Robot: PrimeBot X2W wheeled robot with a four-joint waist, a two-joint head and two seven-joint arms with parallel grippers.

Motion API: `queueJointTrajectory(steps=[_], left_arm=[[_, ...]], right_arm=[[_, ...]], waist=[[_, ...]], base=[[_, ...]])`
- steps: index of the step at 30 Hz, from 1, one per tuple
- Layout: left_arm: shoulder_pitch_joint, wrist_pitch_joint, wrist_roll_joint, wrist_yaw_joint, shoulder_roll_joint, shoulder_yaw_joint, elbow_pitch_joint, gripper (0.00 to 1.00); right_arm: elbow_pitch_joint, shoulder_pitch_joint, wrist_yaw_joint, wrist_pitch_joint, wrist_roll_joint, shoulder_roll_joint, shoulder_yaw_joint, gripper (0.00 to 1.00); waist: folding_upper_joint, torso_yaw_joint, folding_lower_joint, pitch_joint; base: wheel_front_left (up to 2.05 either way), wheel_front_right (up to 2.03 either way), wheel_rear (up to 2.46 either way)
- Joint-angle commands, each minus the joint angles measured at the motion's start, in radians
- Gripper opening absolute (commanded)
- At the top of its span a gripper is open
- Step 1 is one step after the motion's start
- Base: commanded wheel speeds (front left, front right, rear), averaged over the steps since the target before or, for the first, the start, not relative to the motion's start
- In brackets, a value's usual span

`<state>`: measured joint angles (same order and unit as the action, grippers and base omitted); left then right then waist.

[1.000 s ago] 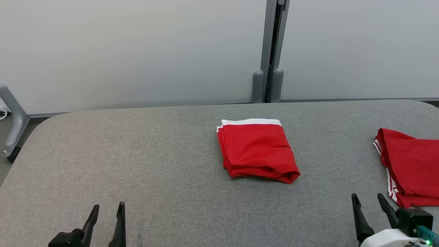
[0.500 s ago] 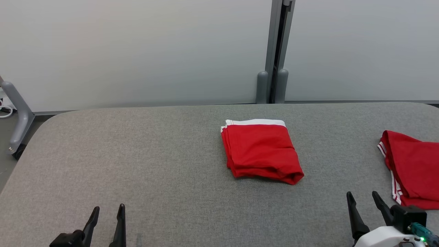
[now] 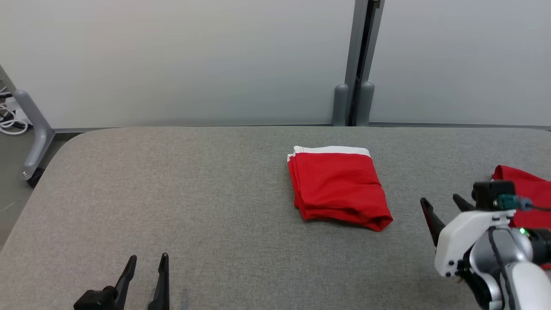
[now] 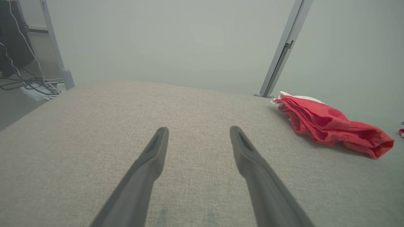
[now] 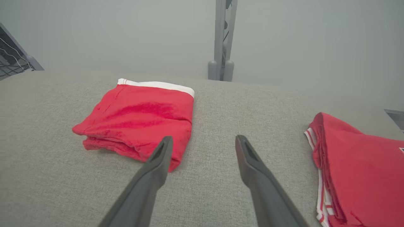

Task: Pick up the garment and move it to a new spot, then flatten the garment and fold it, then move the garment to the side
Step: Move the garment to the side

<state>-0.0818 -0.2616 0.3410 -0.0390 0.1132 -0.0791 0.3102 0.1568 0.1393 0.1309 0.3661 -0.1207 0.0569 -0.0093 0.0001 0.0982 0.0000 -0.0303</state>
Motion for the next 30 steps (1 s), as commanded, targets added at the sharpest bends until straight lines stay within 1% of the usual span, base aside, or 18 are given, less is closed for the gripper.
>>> queueJointTrajectory(steps=[1, 4, 6, 8, 9, 13, 15, 19, 20, 25, 30], left_arm=[[0.014, -0.004, -0.008, -0.006, 0.001, -0.007, -0.004, 1.00], [0.033, -0.004, -0.014, -0.013, -0.006, -0.019, -0.018, 1.00], [0.040, -0.004, -0.020, -0.014, -0.006, -0.026, -0.027, 1.00], [0.056, -0.004, -0.023, -0.019, -0.007, -0.037, -0.032, 1.00], [0.066, -0.003, -0.025, -0.023, -0.007, -0.044, -0.036, 1.00], [0.096, -0.002, -0.027, -0.029, -0.010, -0.063, -0.042, 1.00], [0.109, -0.002, -0.027, -0.033, -0.011, -0.068, -0.045, 1.00], [0.128, -0.002, -0.028, -0.033, -0.015, -0.078, -0.044, 1.00], [0.128, -0.002, -0.028, -0.033, -0.015, -0.078, -0.044, 1.00], [0.141, -0.003, -0.027, -0.034, -0.016, -0.081, -0.042, 1.00], [0.162, -0.003, -0.031, -0.040, -0.019, -0.093, -0.035, 1.00]], right_arm=[[-0.043, 0.038, 0.000, 0.102, 0.001, 0.002, -0.011, 1.00], [-0.096, 0.102, 0.000, 0.270, 0.003, -0.003, -0.020, 1.00], [-0.106, 0.142, 0.000, 0.356, 0.005, -0.003, -0.036, 1.00], [-0.086, 0.186, 0.000, 0.409, -0.034, -0.001, -0.079, 1.00], [-0.069, 0.205, 0.000, 0.431, -0.035, -0.003, -0.102, 1.00], [0.046, 0.300, 0.000, 0.476, 0.005, -0.004, -0.203, 1.00], [0.107, 0.343, 0.000, 0.488, 0.028, -0.004, -0.235, 1.00], [0.215, 0.419, 0.000, 0.461, 0.050, -0.003, -0.261, 1.00], [0.215, 0.419, 0.000, 0.461, 0.050, -0.003, -0.261, 1.00], [0.335, 0.475, 0.000, 0.425, 0.064, -0.002, -0.263, 1.00], [0.459, 0.519, 0.000, 0.367, 0.066, -0.002, -0.293, 1.00]], waist=[[-0.0001, 0.023, 0.0000, 0.013], [-0.0001, 0.051, 0.0000, 0.047], [-0.0001, 0.072, 0.0000, 0.074], [-0.0001, 0.097, 0.0000, 0.104], [-0.0001, 0.111, 0.0000, 0.120], [-0.0001, 0.156, 0.0000, 0.173], [-0.0001, 0.174, 0.0000, 0.198], [-0.0001, 0.195, 0.0000, 0.234], [-0.0001, 0.195, 0.0000, 0.234], [-0.0001, 0.205, 0.0000, 0.262], [-0.0001, 0.204, 0.0000, 0.287]], base=[[0.00, 0.00, 0.00], [0.00, 0.00, 0.00], [0.00, 0.00, 0.00], [0.00, 0.00, 0.00], [0.00, 0.00, 0.00], [0.00, 0.00, 0.00], [0.00, 0.00, 0.00], [0.00, 0.00, 0.00], [0.00, 0.00, 0.00], [0.00, 0.00, 0.00], [0.00, 0.00, 0.00]])
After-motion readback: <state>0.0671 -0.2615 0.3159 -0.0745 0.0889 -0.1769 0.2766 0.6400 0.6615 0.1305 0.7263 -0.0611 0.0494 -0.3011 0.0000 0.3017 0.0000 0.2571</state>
